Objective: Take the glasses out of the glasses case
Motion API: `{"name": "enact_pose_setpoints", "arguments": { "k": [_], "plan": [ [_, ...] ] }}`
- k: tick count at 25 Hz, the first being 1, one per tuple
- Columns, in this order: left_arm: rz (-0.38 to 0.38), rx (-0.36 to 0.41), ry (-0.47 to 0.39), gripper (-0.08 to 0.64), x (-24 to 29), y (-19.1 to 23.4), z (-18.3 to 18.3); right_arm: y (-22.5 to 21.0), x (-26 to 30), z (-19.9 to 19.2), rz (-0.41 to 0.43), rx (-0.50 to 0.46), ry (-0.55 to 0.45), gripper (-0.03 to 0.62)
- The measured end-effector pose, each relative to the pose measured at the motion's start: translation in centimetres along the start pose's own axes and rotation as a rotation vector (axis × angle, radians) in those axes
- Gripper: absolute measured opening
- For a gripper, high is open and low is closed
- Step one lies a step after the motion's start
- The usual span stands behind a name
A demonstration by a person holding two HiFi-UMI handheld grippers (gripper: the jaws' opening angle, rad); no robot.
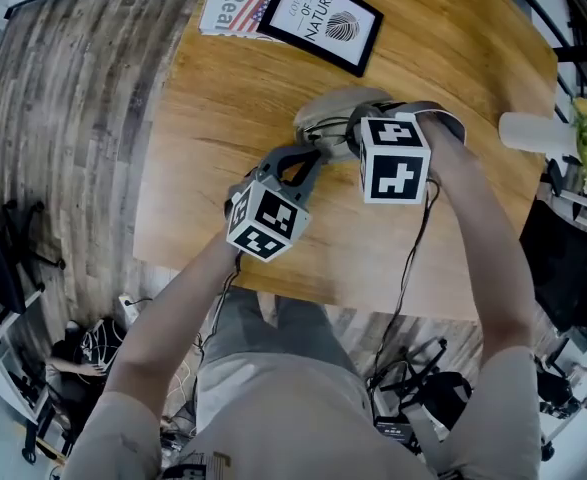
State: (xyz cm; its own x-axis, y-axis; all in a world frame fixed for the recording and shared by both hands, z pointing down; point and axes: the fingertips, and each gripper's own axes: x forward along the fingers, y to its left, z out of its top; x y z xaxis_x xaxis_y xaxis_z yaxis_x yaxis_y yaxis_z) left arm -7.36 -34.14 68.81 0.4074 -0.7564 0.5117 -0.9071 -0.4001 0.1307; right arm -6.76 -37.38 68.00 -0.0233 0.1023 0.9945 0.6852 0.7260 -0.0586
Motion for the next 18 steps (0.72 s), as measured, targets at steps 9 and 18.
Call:
{"name": "enact_pose_setpoints", "arguments": {
  "k": [9,18],
  "plan": [
    [0.026,-0.001,0.031,0.017,-0.3,-0.1,0.2,1.4,-3.8,-1.8,-0.089,0.079,0.017,0.046],
    [0.024,0.053,0.014,0.017,-4.0,-1.3,3.9,4.6,-10.4,-3.1,-0.149,0.146,0.01,0.046]
  ]
}}
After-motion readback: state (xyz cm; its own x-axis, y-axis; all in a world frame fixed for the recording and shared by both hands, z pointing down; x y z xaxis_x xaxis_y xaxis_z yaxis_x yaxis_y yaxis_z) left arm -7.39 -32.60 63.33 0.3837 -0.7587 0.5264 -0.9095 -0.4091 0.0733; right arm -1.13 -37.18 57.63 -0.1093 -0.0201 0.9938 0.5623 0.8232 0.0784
